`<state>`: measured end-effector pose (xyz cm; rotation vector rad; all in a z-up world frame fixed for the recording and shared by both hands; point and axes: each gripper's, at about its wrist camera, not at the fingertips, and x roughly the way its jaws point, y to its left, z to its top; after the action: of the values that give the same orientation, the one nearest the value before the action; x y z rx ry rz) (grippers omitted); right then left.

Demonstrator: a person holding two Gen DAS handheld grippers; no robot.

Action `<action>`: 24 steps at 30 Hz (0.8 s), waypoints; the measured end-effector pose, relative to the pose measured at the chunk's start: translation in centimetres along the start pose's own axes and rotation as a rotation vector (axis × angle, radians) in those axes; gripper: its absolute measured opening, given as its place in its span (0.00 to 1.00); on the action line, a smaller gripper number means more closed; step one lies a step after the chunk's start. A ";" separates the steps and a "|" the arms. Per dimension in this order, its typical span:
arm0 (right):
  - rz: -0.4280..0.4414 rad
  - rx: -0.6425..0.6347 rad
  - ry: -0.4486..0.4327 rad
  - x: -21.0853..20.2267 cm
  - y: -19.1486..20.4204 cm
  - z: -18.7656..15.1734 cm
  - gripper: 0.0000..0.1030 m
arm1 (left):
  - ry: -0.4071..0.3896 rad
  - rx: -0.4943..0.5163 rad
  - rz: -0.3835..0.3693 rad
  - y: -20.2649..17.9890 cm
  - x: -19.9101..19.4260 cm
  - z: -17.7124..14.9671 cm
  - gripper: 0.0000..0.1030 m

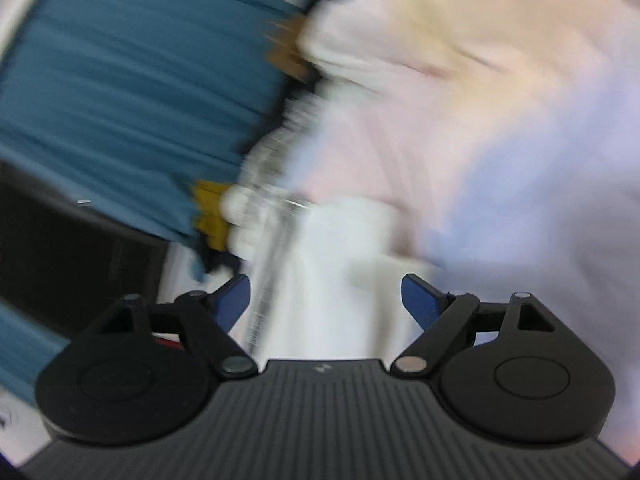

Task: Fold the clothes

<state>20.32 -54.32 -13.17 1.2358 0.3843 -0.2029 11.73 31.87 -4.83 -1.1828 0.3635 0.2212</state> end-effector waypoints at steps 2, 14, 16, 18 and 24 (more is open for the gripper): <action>-0.012 0.048 0.034 -0.1 -1.4 0.2 0.83 | 0.008 -0.083 0.015 1.8 -0.2 -1.2 0.70; 0.055 -0.067 0.071 5.4 -1.5 0.0 0.80 | 0.008 -0.085 0.067 4.5 7.0 -1.2 0.65; 0.071 -0.105 0.039 5.9 -0.9 -0.2 0.73 | -0.009 -0.096 0.063 4.4 7.8 -0.5 0.61; 0.005 -0.179 0.017 6.5 0.1 -0.3 0.70 | -0.021 -0.114 0.062 4.4 8.5 0.6 0.53; -0.192 -0.310 0.025 8.5 1.8 -0.9 0.25 | -0.009 -0.025 0.093 2.5 9.4 2.6 0.17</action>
<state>28.58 -52.43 -15.17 0.8967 0.5362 -0.2812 19.98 35.01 -9.75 -1.1902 0.4092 0.3126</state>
